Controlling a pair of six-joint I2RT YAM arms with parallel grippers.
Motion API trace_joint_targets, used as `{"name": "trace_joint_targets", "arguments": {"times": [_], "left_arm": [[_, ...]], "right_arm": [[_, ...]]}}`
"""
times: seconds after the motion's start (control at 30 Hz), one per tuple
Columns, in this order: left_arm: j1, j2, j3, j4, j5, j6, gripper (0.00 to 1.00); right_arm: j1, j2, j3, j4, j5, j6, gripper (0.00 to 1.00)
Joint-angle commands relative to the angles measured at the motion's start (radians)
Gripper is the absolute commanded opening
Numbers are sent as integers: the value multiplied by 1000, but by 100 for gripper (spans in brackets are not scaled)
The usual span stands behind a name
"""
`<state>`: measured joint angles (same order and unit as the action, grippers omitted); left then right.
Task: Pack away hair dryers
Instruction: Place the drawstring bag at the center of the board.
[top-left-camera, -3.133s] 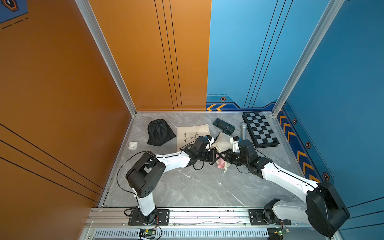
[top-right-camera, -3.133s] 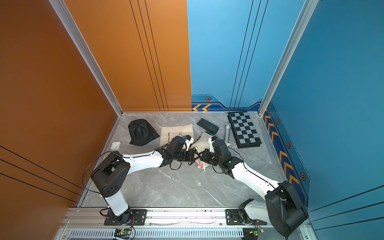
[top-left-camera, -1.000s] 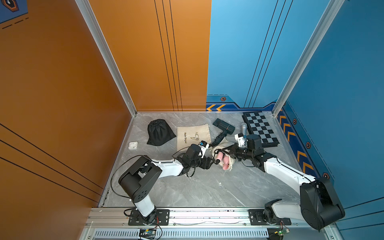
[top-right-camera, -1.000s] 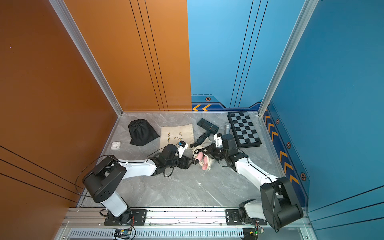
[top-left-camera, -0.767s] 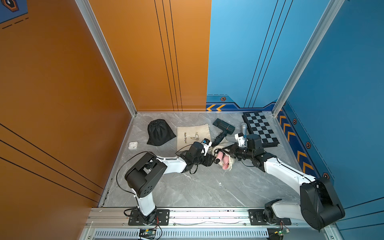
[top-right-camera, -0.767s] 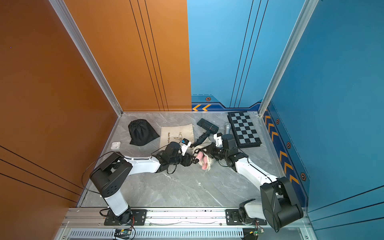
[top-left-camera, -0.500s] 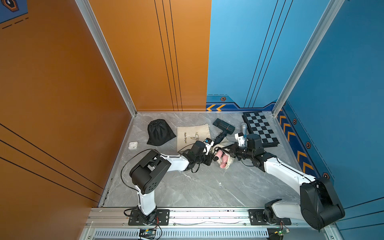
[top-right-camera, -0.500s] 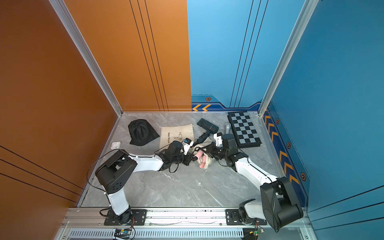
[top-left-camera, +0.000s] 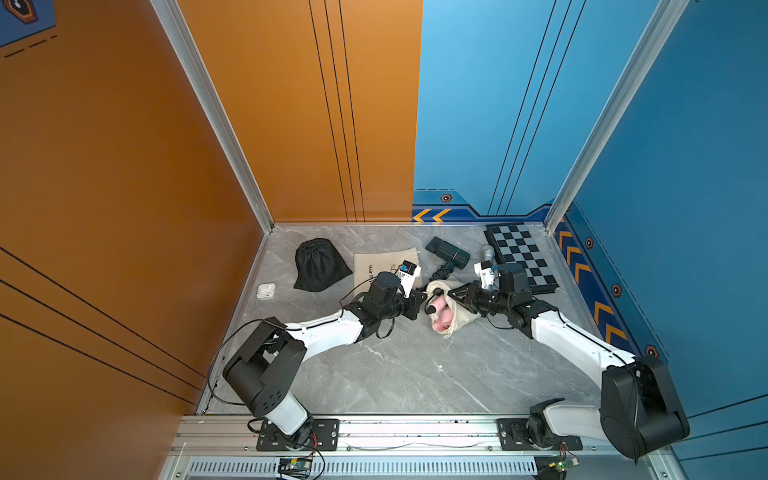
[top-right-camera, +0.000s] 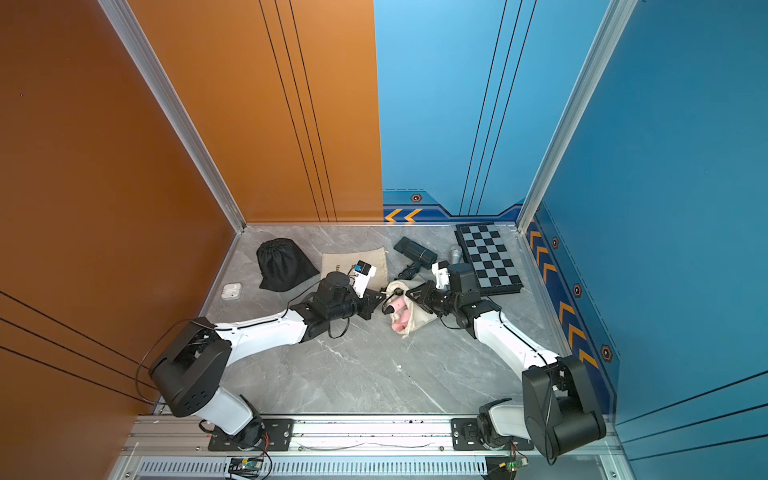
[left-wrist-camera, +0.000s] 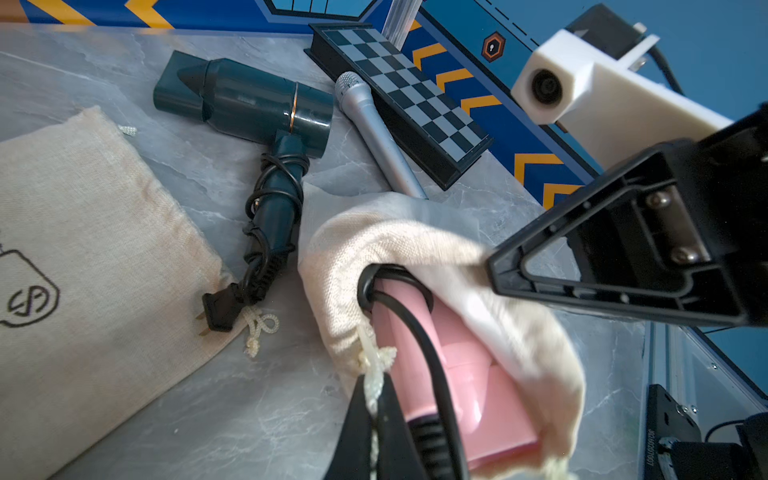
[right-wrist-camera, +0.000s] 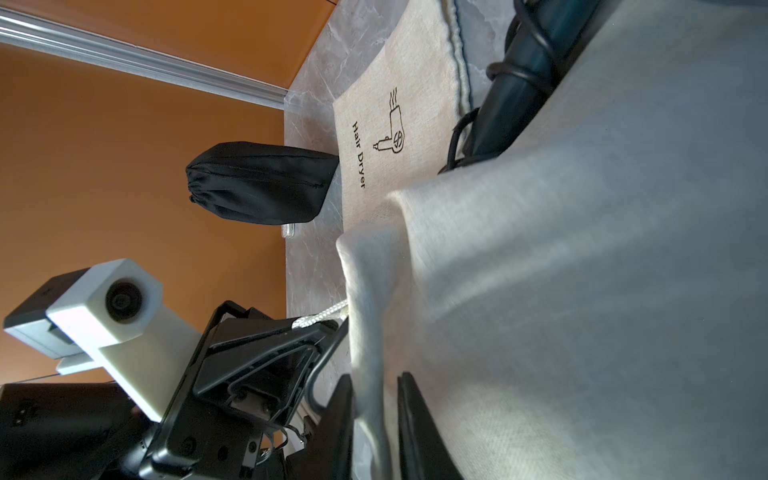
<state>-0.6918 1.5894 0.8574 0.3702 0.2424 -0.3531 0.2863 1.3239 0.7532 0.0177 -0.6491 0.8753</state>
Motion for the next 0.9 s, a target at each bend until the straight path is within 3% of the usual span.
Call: {"name": "trace_joint_targets", "arguments": {"times": [0.0,0.1,0.23,0.33,0.63,0.87], "left_arm": [[11,0,-1,-20,-10,-21,0],[11,18,1,-19,-10,-33,0],[8,32,-5,-19,-9,-38,0],[8,35,-14,-19,-7,-40,0],[15,42,-20,-19,-3,-38,0],[21,50,-17,-18,-2,-35,0]], "right_arm": [[-1,-43,48,-128,52,-93,46],[22,-72,65,-221,112,-156,57],[85,-131,66,-334,222,-243,58],[182,-213,21,-386,386,-274,57],[601,-453,-141,-412,902,-84,50],[784,-341,-174,-330,997,-17,51]]}}
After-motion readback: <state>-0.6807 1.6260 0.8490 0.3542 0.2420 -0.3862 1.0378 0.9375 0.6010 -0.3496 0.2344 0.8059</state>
